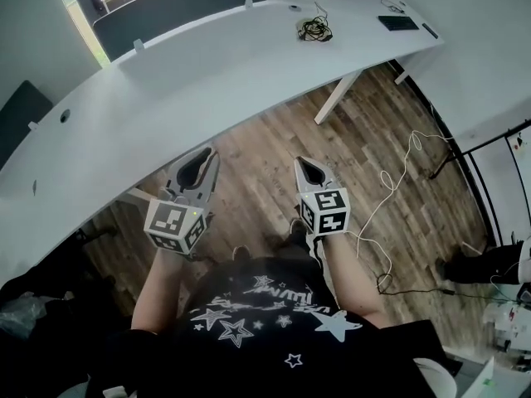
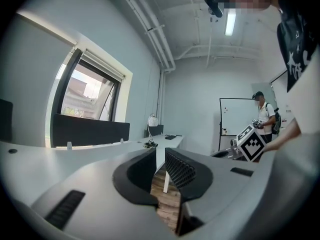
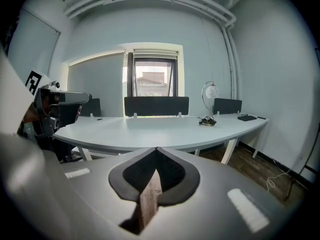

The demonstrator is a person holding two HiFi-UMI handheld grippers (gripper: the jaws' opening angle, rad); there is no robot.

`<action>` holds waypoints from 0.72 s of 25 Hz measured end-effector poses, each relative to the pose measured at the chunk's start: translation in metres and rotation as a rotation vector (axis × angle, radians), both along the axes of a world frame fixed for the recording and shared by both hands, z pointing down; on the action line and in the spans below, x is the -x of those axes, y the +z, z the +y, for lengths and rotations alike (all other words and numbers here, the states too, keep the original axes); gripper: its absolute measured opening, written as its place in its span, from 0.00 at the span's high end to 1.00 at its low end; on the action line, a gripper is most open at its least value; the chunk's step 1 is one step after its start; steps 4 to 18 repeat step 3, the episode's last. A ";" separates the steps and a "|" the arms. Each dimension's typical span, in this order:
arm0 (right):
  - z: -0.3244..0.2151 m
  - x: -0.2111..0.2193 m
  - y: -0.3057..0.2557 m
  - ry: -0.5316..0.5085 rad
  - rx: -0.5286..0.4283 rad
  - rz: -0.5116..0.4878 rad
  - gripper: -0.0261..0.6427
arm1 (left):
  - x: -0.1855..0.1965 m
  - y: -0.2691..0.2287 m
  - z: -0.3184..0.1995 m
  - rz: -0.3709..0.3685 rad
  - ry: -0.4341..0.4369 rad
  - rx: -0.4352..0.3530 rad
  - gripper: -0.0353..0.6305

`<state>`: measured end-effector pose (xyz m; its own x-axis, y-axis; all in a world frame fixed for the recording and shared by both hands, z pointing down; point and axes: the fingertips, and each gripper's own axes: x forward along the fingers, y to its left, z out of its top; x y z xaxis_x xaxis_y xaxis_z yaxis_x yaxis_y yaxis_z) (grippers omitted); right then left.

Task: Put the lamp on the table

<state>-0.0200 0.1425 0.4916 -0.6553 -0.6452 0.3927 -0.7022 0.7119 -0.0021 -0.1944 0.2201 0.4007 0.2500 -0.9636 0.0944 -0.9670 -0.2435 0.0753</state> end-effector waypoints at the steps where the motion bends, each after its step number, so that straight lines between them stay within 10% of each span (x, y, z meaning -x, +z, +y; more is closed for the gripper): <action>1: 0.002 -0.001 -0.001 0.007 -0.005 0.000 0.96 | 0.002 0.000 0.003 0.003 -0.001 -0.003 0.86; 18: 0.004 -0.003 -0.004 0.024 -0.014 -0.005 0.96 | 0.006 0.000 0.008 0.007 -0.004 -0.008 0.86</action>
